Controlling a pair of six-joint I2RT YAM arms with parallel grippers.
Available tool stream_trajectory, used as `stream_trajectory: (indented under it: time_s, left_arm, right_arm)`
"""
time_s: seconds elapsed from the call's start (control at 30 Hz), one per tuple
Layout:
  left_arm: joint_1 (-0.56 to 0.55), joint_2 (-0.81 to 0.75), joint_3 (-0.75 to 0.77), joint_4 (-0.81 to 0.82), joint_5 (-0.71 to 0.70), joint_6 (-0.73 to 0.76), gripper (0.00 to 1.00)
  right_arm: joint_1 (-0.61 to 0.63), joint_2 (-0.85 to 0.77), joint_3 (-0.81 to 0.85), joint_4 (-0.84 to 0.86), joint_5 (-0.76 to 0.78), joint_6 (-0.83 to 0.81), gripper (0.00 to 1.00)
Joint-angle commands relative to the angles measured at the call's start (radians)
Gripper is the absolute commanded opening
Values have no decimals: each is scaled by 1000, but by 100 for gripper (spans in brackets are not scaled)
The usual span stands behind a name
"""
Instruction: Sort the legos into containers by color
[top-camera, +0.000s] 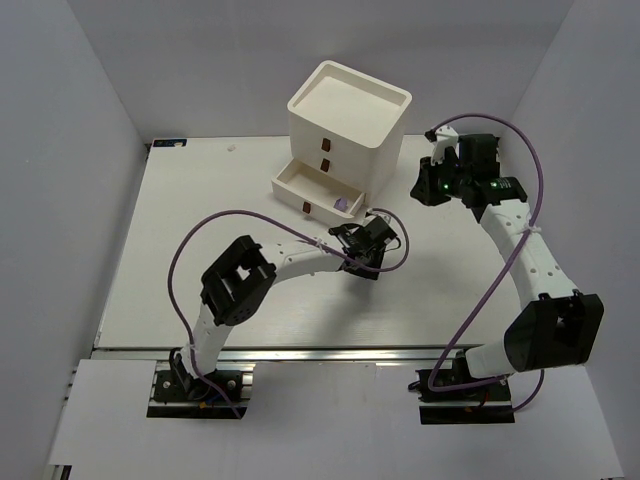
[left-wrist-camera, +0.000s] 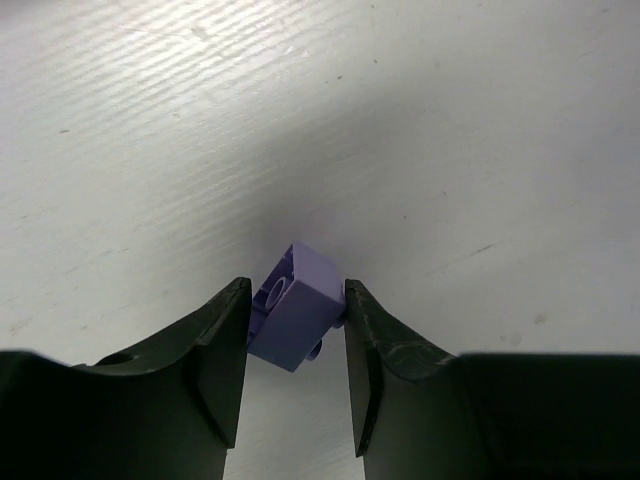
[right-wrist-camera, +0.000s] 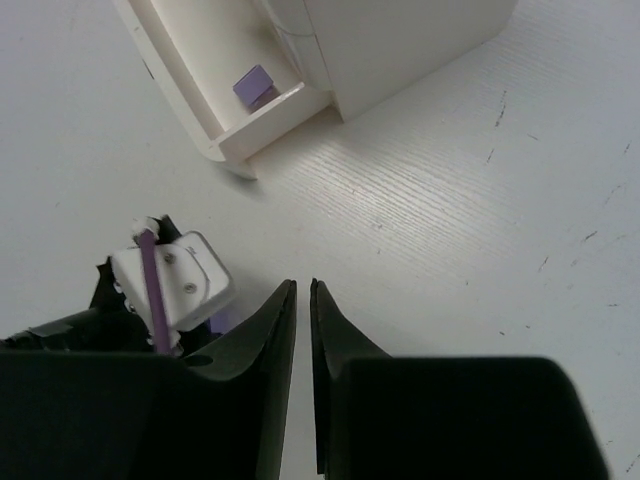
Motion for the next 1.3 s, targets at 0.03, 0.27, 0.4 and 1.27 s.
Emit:
stream_trajectory:
  time_s: [0.03, 0.27, 0.4, 1.27]
  left_arm:
    - [32, -232, -95, 114, -100, -4, 9]
    - [164, -393, -138, 220, -133, -121, 0]
    - [262, -355, -88, 230, -121, -173, 0]
    - [449, -436, -215, 450, 248, -132, 0]
  right_arm:
    - [-7, -54, -47, 25, -32, -30, 15]
    - [-5, -84, -175, 29, -103, -88, 10]
    - [-4, -97, -221, 29, -118, -122, 9]
    - [169, -52, -267, -14, -498, -805, 0]
